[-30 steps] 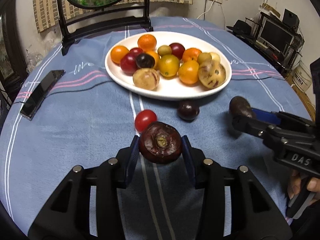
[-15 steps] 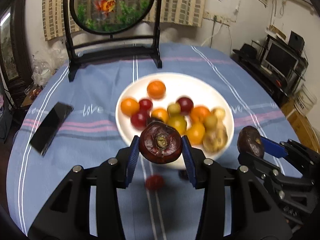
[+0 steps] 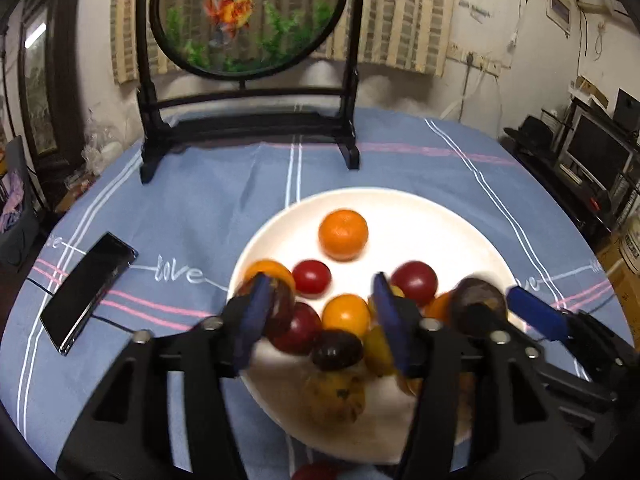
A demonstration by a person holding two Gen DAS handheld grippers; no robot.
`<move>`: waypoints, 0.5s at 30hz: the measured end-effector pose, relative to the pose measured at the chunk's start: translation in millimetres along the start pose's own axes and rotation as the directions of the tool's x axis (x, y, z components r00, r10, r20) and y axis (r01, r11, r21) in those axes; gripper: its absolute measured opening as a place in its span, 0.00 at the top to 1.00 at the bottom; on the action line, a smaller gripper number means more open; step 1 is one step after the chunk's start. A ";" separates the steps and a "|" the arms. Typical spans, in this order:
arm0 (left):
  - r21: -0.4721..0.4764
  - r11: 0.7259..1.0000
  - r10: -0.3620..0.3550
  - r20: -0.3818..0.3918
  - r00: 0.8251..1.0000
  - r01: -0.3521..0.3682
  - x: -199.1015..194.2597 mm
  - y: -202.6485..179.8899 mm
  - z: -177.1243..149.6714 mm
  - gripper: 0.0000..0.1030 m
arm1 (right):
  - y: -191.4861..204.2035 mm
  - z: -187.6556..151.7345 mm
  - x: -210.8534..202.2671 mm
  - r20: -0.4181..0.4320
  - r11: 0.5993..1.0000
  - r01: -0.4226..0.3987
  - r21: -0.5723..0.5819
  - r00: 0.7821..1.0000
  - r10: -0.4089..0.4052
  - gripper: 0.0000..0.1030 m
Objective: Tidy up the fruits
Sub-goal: 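Carry both plums over the white plate and open both grippers to release them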
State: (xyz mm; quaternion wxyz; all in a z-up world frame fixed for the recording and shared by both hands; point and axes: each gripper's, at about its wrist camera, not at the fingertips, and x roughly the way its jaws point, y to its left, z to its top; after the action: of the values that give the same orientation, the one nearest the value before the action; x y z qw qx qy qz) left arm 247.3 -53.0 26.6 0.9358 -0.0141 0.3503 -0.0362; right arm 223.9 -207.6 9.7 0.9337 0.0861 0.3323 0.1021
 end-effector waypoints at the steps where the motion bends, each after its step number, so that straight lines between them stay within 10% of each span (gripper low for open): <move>1: -0.014 1.000 -0.001 0.010 1.000 0.001 -1.4 4.3 0.2 0.22 | -3.1 -0.2 -3.9 0.011 1.000 0.006 0.014 1.000 -0.007 0.33; 15: -0.040 0.999 -0.033 -0.035 0.999 0.031 -8.8 18.0 -12.0 0.14 | -7.3 -11.2 -27.1 0.026 1.000 -0.021 0.019 0.999 0.020 0.26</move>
State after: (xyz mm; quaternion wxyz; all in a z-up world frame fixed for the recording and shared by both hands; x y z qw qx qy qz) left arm 233.8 -34.5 22.4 0.9283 -0.0377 0.3674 -0.0444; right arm 197.2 -220.3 15.8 0.9359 0.0999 0.3205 0.1072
